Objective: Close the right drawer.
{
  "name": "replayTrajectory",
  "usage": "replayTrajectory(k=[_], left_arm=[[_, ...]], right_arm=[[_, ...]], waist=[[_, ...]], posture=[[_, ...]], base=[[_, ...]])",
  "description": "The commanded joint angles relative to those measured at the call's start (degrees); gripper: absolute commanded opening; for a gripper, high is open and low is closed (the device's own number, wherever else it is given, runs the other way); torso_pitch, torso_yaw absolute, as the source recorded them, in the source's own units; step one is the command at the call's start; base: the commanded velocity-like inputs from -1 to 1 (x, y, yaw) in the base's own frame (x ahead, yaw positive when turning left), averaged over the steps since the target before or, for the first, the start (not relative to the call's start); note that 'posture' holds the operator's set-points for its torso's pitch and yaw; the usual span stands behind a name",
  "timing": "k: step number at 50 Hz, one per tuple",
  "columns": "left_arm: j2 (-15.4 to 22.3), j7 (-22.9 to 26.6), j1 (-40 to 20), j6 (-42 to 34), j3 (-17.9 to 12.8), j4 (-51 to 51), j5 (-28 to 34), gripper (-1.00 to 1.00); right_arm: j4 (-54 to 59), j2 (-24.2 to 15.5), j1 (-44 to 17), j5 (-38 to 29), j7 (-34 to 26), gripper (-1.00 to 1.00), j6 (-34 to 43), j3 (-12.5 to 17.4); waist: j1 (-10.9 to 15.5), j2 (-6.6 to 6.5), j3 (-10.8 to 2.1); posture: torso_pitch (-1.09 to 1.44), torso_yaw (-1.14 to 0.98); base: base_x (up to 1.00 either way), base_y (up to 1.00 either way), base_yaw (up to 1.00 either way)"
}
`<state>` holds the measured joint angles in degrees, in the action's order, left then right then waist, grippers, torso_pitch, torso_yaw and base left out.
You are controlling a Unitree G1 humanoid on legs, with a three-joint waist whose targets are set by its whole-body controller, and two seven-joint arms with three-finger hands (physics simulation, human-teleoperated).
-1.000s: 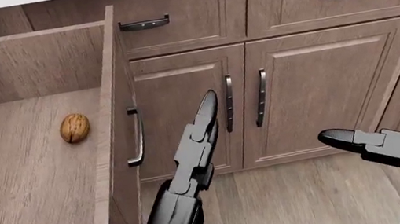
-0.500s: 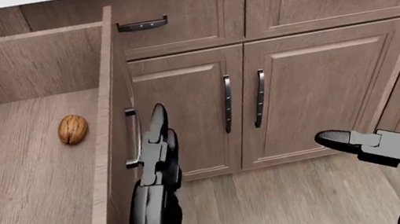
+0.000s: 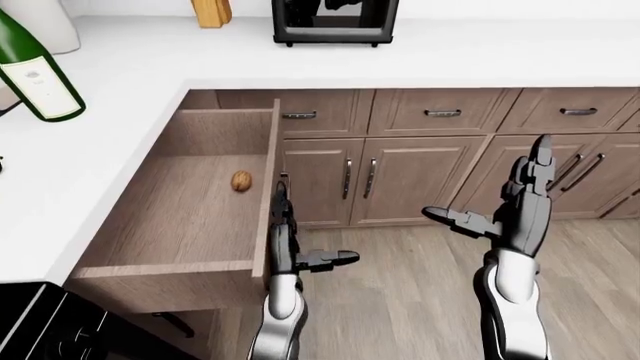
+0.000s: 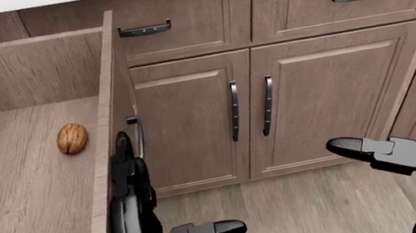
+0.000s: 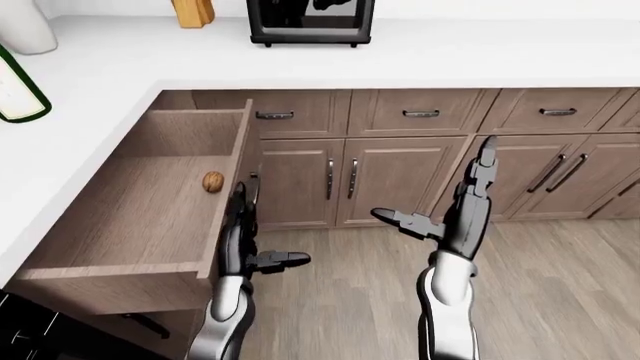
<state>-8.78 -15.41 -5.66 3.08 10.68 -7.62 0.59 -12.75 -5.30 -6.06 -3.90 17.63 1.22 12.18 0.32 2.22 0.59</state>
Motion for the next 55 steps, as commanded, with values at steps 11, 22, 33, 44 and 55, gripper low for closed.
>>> replayTrajectory(k=[11, 22, 33, 44, 55], left_arm=[[-0.3, -2.9, -3.1, 1.2, -2.2, -1.9, -2.1, 1.00], [0.0, -6.3, -3.0, 0.3, -2.8, -1.3, -1.7, 1.00], [0.4, -9.3, -4.1, 1.4, -4.1, -2.5, -1.4, 1.00], [1.0, -13.3, -5.0, 2.0, -5.6, -3.1, -1.5, 1.00], [1.6, -17.3, -6.9, 1.9, -7.3, -5.5, -1.6, 1.00]], right_arm=[[-2.2, -0.5, -1.1, -0.4, 0.0, 1.00, -1.8, 0.3], [-1.8, -0.5, -1.2, -0.7, -0.1, 1.00, -1.9, 0.1], [-1.6, -0.5, -1.3, -0.7, 0.0, 1.00, -1.9, 0.1], [-1.5, -0.5, -1.2, -0.8, 0.0, 1.00, -2.0, 0.0], [-1.5, -0.4, -1.2, -0.8, 0.0, 1.00, -2.0, 0.0]], waist=[[0.0, 0.22, -0.99], [-0.3, 0.06, -1.16], [-0.5, 0.00, -1.19], [-0.7, -0.06, -1.18], [-0.8, -0.22, -1.23]], posture=[[0.00, 0.00], [0.00, 0.00], [0.00, 0.00], [0.00, 0.00], [0.00, 0.00]], base=[[0.00, 0.00, 0.00], [0.00, 0.00, 0.00], [0.00, 0.00, 0.00], [0.00, 0.00, 0.00], [0.00, 0.00, 0.00]])
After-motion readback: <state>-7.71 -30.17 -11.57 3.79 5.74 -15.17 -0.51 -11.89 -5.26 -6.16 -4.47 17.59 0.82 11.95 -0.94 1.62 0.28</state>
